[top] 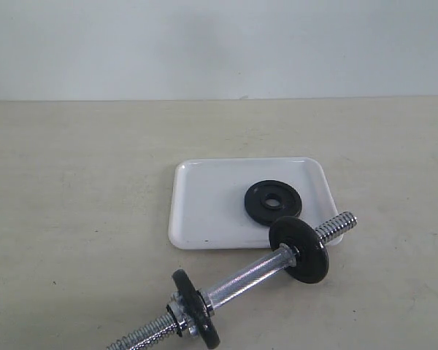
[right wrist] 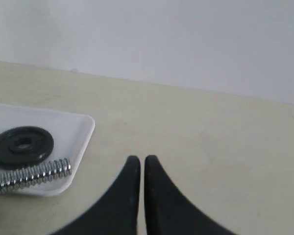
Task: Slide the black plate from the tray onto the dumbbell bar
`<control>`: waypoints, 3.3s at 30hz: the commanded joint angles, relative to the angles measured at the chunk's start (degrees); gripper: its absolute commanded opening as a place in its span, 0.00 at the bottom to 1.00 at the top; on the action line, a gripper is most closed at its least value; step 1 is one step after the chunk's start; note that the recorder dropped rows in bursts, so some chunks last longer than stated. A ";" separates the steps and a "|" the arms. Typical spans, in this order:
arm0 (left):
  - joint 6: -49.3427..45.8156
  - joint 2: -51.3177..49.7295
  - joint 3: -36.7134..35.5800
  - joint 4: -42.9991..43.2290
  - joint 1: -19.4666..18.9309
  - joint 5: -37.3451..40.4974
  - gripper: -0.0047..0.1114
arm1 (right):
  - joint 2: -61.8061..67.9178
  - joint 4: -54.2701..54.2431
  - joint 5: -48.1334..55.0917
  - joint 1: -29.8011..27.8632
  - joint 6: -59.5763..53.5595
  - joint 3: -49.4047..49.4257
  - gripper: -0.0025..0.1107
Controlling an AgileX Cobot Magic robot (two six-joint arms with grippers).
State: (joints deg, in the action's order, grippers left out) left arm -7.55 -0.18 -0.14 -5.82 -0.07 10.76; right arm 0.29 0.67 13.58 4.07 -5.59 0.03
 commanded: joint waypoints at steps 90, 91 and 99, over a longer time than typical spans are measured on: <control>-45.99 -43.82 65.54 -41.29 -2.04 49.54 0.08 | 16.87 76.09 -41.70 -0.08 84.58 -26.80 0.03; -46.94 -45.35 65.54 -41.16 -2.04 49.26 0.08 | 17.36 76.27 -42.52 -0.08 85.06 -26.80 0.03; -62.92 -57.23 65.54 -48.07 3.79 50.16 0.08 | 19.22 80.27 -42.85 -0.08 84.47 -27.15 0.03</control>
State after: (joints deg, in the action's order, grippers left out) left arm -62.21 -55.08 65.07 -49.21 0.30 59.61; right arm 19.15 79.52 -28.91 4.07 78.77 -26.66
